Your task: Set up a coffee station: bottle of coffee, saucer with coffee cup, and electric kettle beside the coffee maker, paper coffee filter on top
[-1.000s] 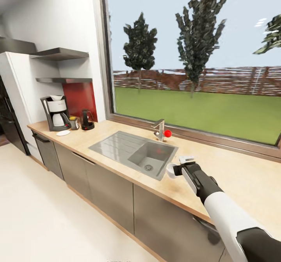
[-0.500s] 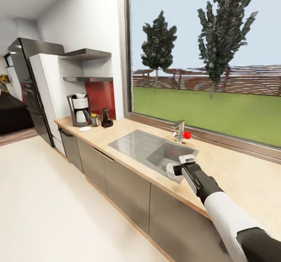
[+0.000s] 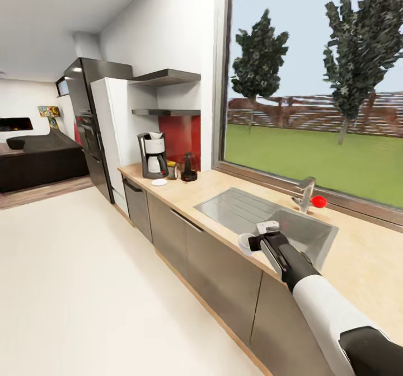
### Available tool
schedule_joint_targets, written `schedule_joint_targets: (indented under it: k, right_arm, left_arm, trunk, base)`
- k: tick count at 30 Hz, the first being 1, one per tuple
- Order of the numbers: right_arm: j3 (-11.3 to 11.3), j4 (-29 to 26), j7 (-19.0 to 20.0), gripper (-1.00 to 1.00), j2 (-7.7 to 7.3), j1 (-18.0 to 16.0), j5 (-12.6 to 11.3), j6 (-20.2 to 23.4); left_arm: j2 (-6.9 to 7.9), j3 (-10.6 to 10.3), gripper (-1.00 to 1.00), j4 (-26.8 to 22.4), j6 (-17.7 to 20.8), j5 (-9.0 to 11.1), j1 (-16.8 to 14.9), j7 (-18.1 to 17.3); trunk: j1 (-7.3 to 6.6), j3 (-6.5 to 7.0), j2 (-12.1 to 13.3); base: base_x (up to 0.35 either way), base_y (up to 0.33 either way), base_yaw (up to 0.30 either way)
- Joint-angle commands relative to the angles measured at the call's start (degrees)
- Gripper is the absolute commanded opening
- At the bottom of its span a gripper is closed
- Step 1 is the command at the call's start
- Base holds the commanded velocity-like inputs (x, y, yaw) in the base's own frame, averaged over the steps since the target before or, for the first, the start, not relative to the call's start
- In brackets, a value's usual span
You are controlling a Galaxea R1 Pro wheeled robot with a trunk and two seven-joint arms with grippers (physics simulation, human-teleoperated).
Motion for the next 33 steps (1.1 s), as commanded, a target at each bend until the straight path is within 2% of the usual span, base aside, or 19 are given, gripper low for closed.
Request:
schedule_joint_targets:
  k: [1,6,21,33]
  right_arm:
    - [0.33,-0.69,-0.48,-1.00,-0.07,-0.05,-0.52,0.29]
    - [0.22,-6.49,-0.48,-1.00,-0.12,-0.05,-0.63,0.29]
    - [0.17,-7.63,-0.49,-1.00,-0.10,-0.05,-0.67,0.29]
    - [0.10,-7.29,-0.48,-1.00,-0.50,-0.01,-0.56,0.29]
  left_arm:
    - [-0.01,0.40,1.00,-0.06,-0.14,0.25,0.01,-0.05]
    - [-0.07,0.33,1.00,-0.06,-0.09,0.25,0.02,0.03]
    - [0.01,0.33,1.00,-0.06,0.04,0.25,0.05,0.01]
    - [-0.01,0.33,1.00,-0.06,-0.05,0.25,-0.03,0.09]
  trunk:
    - [0.04,-0.11,-0.09]
    - [0.04,-0.23,-0.09]
    - [0.04,-0.57,-0.09]
    - [0.04,-0.60,-0.09]
  base:
    - [0.090,0.295,0.279]
    - [0.090,0.295,0.280]
    - [0.164,0.269,0.274]
    - [0.305,0.117,0.029]
